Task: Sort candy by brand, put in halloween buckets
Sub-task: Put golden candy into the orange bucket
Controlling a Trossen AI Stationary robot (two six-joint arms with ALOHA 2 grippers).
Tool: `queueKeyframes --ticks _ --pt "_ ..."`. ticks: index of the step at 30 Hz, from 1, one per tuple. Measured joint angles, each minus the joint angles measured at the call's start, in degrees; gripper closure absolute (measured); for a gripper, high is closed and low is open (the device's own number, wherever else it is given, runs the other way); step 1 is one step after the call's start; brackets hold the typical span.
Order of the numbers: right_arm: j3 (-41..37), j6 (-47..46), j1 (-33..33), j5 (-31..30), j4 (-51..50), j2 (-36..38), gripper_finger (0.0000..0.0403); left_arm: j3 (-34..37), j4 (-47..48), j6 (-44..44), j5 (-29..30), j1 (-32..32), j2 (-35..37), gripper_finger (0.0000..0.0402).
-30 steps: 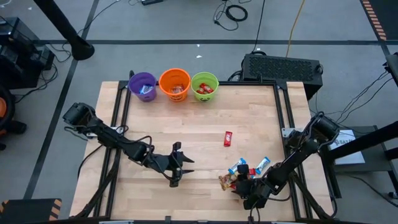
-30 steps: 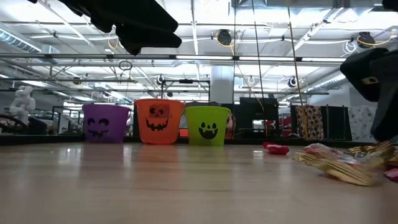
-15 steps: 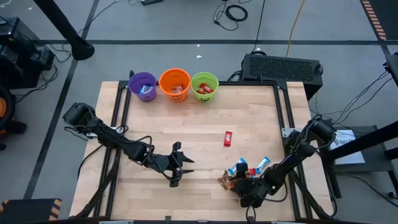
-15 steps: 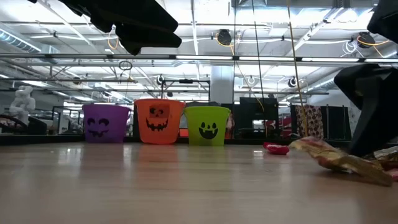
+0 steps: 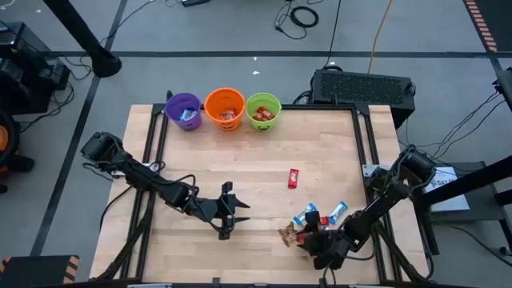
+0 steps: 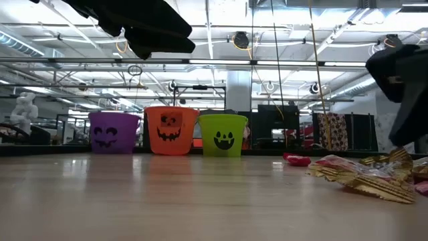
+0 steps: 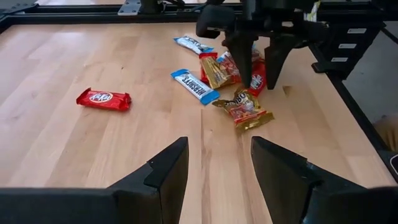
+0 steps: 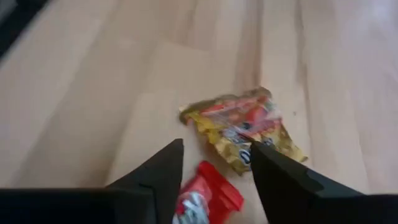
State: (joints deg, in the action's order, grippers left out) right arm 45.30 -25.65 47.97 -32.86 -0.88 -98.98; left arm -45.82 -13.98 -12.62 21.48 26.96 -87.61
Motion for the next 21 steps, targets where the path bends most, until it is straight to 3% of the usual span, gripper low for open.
queueKeyframes --ticks 6,10,16,21 --pt "0.0 2.6 -0.1 -4.1 -1.3 -0.3 0.0165 0.0 0.0 1.0 0.1 0.0 0.0 0.0219" --pt "0.0 2.5 -0.7 -3.8 -2.4 -0.5 0.0153 0.0 0.0 1.2 0.6 0.0 0.0 0.0219" --pt "0.0 0.4 -2.9 -0.4 -0.9 -2.6 0.0173 0.0 0.0 1.4 0.9 0.0 0.0 0.0219" --pt "0.0 -1.4 -4.2 0.6 -0.1 -3.3 0.0228 0.0 0.0 1.4 1.1 0.0 0.0 0.0219"
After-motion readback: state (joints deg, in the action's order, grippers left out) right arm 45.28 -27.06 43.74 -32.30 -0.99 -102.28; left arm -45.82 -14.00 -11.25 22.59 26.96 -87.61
